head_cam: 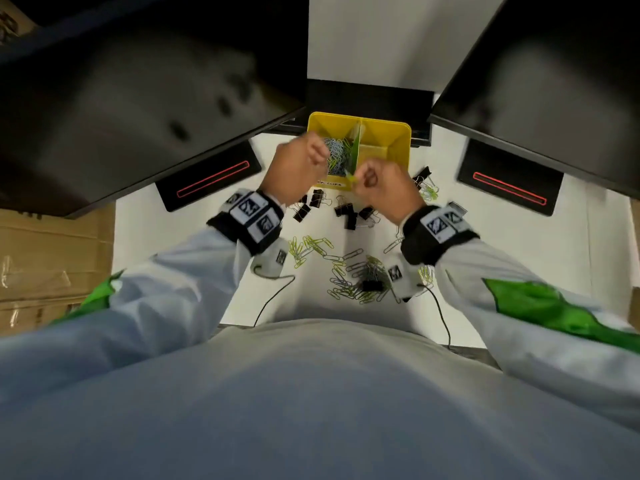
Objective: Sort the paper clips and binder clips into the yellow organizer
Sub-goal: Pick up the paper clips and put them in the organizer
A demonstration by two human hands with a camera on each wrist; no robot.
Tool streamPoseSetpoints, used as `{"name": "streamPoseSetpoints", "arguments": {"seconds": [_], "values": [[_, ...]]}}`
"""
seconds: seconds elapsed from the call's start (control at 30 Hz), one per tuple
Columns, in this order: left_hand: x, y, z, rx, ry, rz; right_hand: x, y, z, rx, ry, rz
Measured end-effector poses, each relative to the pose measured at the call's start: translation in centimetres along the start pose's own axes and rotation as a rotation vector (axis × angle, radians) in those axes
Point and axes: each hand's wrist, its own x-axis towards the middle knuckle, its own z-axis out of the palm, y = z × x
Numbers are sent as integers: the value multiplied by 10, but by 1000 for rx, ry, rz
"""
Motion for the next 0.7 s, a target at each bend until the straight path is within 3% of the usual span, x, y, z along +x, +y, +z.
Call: {"name": "streamPoseSetpoints", "arguments": {"seconds": [0.07,0.13,0.3,0.4,0.47,0.53,0.63,0.7], "values": [[24,9,-1,28,63,20,28,-19,-9,9,136,-1],[45,11,1,138,87,45,53,-32,-13,-44,183,40],[54,-9,10,298,40,51,81,-20,-1,-246,33,192],[22,-24,14,316,63,74,53,-11,8,-310,70,45],[-10,-41,20,352,-5,39,23,-2,17,-324,46,-67],[-41,-63,29,423,-126,-87,-4,10,27,-391,-94,-117],[-73,-96,42,507,-309,-346,-33,32,44,-564,-386,-77],[-82,-106,50,483,-340,-441,-46,43,57,-681,-547,-86]]}}
